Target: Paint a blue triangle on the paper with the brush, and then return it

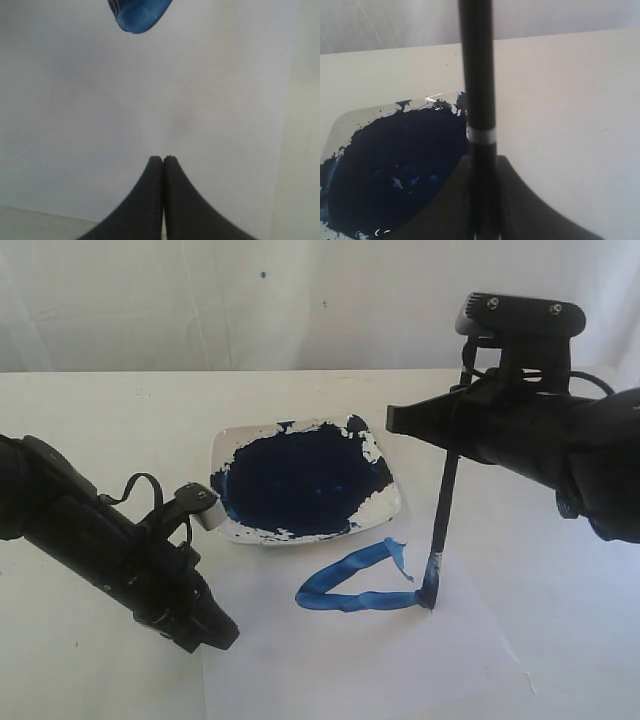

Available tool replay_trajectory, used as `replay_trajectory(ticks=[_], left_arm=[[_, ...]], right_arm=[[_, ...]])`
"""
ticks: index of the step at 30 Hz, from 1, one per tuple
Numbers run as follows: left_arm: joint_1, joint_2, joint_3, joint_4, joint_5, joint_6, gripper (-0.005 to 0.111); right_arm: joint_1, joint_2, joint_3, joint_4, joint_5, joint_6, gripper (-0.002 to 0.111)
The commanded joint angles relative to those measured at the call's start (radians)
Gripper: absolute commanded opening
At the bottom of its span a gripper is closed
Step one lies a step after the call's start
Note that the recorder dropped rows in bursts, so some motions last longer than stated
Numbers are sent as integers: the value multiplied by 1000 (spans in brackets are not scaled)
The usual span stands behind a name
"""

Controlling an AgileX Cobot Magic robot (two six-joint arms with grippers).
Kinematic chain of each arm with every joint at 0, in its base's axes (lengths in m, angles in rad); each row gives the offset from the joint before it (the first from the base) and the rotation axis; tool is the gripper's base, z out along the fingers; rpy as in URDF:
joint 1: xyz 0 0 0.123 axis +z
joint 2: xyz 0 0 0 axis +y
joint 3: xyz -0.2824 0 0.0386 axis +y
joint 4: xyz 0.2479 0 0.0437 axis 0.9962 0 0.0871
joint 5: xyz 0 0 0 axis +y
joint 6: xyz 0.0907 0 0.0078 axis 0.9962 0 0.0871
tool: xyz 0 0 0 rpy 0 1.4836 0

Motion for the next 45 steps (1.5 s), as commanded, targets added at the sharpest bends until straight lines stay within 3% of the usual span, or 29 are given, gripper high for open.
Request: replay_trajectory(ticks=[1,28,35,45], left_arm=[[4,-4,4,-11,18,0,0],[4,-4,4,-11,18,0,0],[4,-4,4,-11,18,0,0],[4,-4,4,-16,20,0,0]], right_arm=[[0,30,-5,-89,-6,87,0],[0,171,-84,-389,-114,345,0],[0,205,-85,-535,-160,513,0],[0,230,-85,-572,-231,563,0]])
